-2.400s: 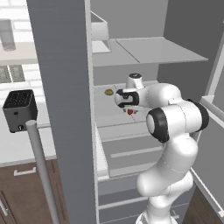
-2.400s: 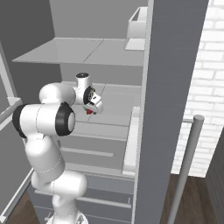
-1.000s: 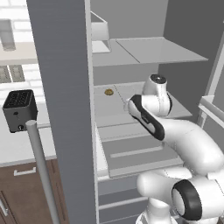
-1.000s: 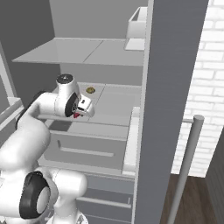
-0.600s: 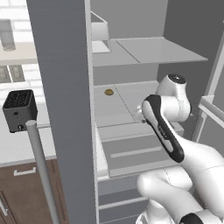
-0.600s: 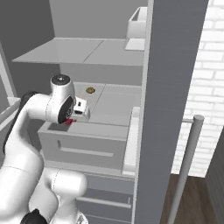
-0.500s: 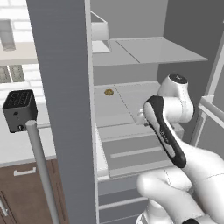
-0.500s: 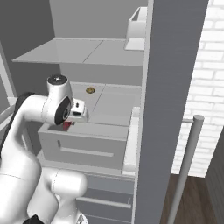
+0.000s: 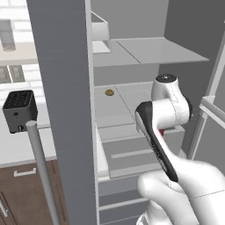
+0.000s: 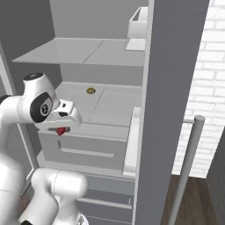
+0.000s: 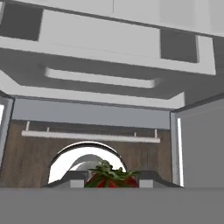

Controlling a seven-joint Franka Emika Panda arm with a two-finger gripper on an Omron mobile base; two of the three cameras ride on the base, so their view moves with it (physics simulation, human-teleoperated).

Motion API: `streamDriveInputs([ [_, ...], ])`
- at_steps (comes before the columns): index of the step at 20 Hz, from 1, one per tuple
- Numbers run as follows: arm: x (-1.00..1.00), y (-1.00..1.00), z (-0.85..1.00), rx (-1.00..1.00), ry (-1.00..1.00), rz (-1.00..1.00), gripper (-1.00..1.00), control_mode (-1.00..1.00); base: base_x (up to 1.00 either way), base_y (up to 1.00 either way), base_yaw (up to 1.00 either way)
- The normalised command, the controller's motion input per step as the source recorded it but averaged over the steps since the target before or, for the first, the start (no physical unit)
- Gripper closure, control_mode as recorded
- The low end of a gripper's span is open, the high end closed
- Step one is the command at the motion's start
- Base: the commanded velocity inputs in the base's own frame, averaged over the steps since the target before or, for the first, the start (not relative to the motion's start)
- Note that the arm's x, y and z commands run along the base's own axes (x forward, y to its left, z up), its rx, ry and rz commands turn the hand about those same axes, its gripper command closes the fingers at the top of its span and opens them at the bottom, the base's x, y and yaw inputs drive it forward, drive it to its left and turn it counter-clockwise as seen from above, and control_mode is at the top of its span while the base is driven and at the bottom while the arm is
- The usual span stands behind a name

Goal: Take the strawberry from the fridge and place it on top of the pancake, located on the dining counter.

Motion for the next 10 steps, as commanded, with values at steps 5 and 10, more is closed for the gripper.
streamDriveInputs([
  [5, -0.51, -0.4, 0.15, 0.38, -0.01, -0.08, 1.0, -1.0, 0.0, 0.0, 0.0],
  [10, -0.56, -0.04, 0.0, 0.15, 0.0, -0.01, 1.0, -1.0, 0.0, 0.0, 0.0],
])
